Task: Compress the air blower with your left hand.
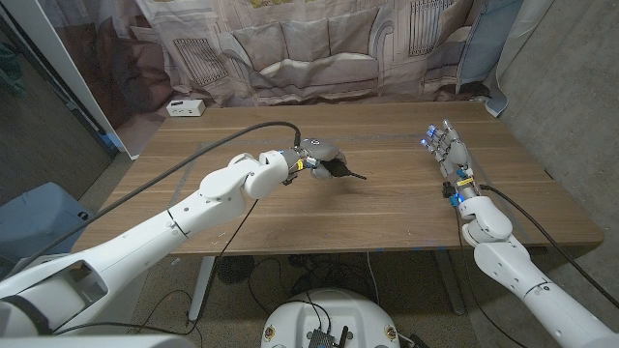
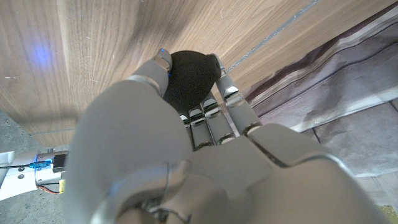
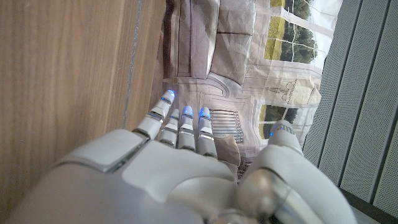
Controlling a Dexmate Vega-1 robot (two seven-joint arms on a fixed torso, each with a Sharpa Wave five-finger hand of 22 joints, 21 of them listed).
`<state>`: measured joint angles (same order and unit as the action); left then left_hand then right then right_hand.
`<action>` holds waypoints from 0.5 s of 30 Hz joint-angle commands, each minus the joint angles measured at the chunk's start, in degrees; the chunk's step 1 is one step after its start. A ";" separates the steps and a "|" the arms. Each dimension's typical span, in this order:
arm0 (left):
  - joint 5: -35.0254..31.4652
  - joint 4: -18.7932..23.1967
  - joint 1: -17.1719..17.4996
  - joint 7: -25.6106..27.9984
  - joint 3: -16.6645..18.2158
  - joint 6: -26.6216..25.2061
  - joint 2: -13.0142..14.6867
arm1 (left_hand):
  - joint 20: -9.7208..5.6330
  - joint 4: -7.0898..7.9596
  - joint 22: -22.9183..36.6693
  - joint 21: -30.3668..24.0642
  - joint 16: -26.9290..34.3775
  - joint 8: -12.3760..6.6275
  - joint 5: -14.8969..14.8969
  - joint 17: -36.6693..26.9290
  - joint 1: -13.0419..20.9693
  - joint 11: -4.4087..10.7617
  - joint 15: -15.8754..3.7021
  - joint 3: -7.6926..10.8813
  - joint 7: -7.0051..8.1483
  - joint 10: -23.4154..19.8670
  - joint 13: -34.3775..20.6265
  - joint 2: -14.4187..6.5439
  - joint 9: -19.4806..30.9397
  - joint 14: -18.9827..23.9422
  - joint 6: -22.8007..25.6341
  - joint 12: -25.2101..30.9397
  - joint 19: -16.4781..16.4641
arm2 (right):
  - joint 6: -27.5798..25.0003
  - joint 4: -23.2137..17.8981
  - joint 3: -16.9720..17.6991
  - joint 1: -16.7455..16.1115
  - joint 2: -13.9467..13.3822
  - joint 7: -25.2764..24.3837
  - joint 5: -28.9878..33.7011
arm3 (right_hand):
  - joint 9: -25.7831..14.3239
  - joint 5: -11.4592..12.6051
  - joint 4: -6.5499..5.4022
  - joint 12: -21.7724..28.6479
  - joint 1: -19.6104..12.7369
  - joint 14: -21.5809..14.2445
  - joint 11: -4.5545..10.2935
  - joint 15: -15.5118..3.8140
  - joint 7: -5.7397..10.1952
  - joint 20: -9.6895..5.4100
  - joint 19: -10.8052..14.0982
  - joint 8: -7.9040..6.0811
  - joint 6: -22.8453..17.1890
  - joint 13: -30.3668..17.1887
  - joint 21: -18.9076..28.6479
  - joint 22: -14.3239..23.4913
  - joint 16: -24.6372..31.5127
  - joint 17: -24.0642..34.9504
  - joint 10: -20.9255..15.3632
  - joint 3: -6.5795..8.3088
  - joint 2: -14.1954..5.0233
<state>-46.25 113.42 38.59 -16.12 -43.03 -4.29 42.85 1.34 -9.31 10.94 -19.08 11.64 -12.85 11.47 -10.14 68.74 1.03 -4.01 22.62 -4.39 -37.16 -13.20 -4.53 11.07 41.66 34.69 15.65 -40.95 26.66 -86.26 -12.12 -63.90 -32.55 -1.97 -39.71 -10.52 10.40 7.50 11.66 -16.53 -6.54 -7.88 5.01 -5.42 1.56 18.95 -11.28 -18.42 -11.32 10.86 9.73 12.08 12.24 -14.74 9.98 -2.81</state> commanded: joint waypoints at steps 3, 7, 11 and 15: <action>1.51 -2.14 -1.35 0.69 0.49 2.72 -0.55 | -0.24 0.01 0.18 -0.61 -0.02 0.35 -0.12 0.00 0.31 0.00 -0.24 0.51 -0.20 -0.73 -0.10 -0.03 0.28 0.83 0.72 -0.24 -0.85 | -0.67 -0.69 -0.16 0.21 -0.14 -1.23 0.75 | -0.27 -0.03 0.05 0.30 -0.28 -0.44 -0.14 -0.16 -0.04 0.10 0.22 -0.06 -0.70 -0.12 0.35 0.18 0.18 0.22 -0.48 -0.16 -0.42; 3.29 -2.82 -1.47 0.29 0.63 3.14 -0.90 | -0.05 0.20 0.15 -1.41 0.42 0.02 -0.13 -0.14 0.61 -0.73 -0.30 1.08 -0.87 -2.14 -0.34 -1.01 0.32 2.56 2.14 0.17 -2.66 | -0.80 -0.88 -0.06 0.03 -0.21 -1.45 0.69 | -0.27 -0.03 0.04 0.31 -0.27 -0.44 -0.12 -0.21 -0.10 0.14 0.21 -0.06 -0.73 -0.12 0.34 0.18 0.18 0.22 -0.52 -0.18 -0.41; 4.63 -3.34 -1.63 -0.31 0.55 3.01 -1.27 | 0.64 0.46 0.02 -2.37 0.68 -0.36 -0.24 -0.15 0.59 -1.41 0.17 1.78 -1.16 -3.27 -0.56 -2.16 0.37 4.41 3.97 0.38 -4.93 | -0.90 -0.75 -0.10 -0.05 -0.17 -1.35 0.51 | -0.27 -0.03 0.04 0.31 -0.26 -0.41 -0.16 -0.21 -0.06 0.11 0.24 -0.06 -0.74 -0.12 0.35 0.18 0.16 0.22 -0.54 -0.19 -0.40; 5.28 -3.73 -1.82 -0.39 0.29 3.15 -1.47 | 0.51 0.20 -0.16 -2.72 0.45 -1.07 -0.27 -0.11 1.09 -1.25 0.12 2.58 -0.74 -4.64 -0.62 -2.77 0.36 5.02 6.77 0.62 -5.82 | -1.03 -0.68 -0.20 -0.17 -0.13 -1.18 0.29 | -0.27 -0.04 0.04 0.30 -0.26 -0.39 -0.26 -0.16 -0.07 0.10 0.25 -0.06 -0.74 -0.13 0.35 0.19 0.15 0.22 -0.54 -0.20 -0.40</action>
<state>-43.50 111.03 37.28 -16.04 -42.60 -1.81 42.06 1.97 -8.95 10.83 -21.21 11.92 -13.11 11.22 -10.14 69.32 -0.15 -3.82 24.32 -5.44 -40.75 -13.69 -6.04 11.35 45.79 39.53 15.92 -45.67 25.99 -86.84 -12.24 -63.77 -32.61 -3.07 -39.21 -10.52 10.40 7.50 11.66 -16.53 -6.54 -7.88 5.01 -5.73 1.55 18.94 -11.28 -18.74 -11.32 10.85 9.73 12.08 12.40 -14.74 9.98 -2.81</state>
